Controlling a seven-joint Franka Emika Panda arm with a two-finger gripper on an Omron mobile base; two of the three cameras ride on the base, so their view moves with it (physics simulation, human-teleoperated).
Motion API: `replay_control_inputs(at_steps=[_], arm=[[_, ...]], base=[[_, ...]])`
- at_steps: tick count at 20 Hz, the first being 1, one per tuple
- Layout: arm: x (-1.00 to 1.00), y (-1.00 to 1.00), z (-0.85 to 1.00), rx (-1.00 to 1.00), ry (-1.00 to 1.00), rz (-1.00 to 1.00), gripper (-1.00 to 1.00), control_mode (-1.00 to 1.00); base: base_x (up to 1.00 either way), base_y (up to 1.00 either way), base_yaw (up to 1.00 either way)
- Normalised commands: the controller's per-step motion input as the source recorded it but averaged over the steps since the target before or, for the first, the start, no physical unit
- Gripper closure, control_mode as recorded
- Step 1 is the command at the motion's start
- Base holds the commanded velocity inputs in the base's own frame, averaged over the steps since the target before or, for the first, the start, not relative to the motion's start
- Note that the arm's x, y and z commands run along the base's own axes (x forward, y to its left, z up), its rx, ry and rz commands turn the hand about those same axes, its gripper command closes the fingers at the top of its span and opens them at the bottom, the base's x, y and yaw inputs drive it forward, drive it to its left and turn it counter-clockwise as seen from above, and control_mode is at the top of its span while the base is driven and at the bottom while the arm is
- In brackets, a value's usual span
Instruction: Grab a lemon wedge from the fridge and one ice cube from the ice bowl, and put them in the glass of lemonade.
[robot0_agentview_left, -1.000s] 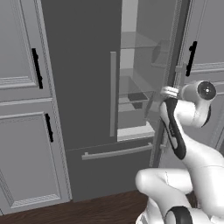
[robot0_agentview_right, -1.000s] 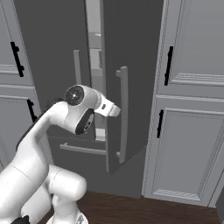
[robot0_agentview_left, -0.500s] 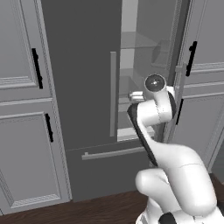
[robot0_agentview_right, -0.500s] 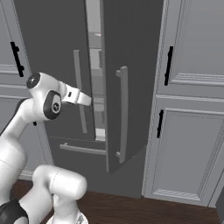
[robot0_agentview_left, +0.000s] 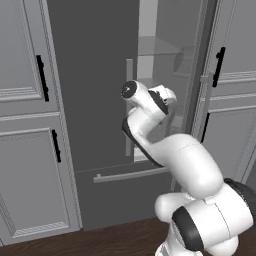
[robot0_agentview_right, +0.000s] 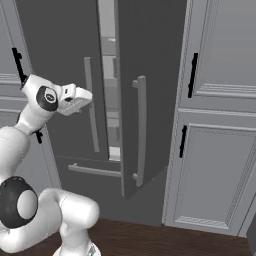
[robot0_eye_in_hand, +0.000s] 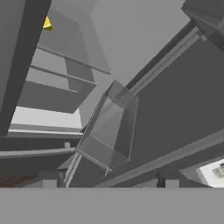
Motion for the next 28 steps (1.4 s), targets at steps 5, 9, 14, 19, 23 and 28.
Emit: replay_control_inputs(at_steps=[5,9,14,19,23,28], arm=[[0.56,-0.74,-0.06,-0.23,0.13,0.16,-1.0,-1.0],[0.55,-0.41,-0.24,-0.22,0.17,0.19,-1.0,-1.0],[-0.31,-0.67,-0.35,-0.04,0.01,0.01,-1.0,-1.0],[0.06,-0.65,-0.1,-0.05,0.01,0.0,-1.0,-1.0],[0.01,-0.7,0.0,-0.06,0.02,0.0,-1.0,-1.0],[-0.02,-0.93,0.02,-0.03,0.0,0.0,-1.0,-1.0]], base=[[0.0,0.0,0.0],[0.0,0.0,0.0],[0.0,0.0,0.0],[0.0,0.0,0.0],[0.0,0.0,0.0],[0.0,0.0,0.0]])
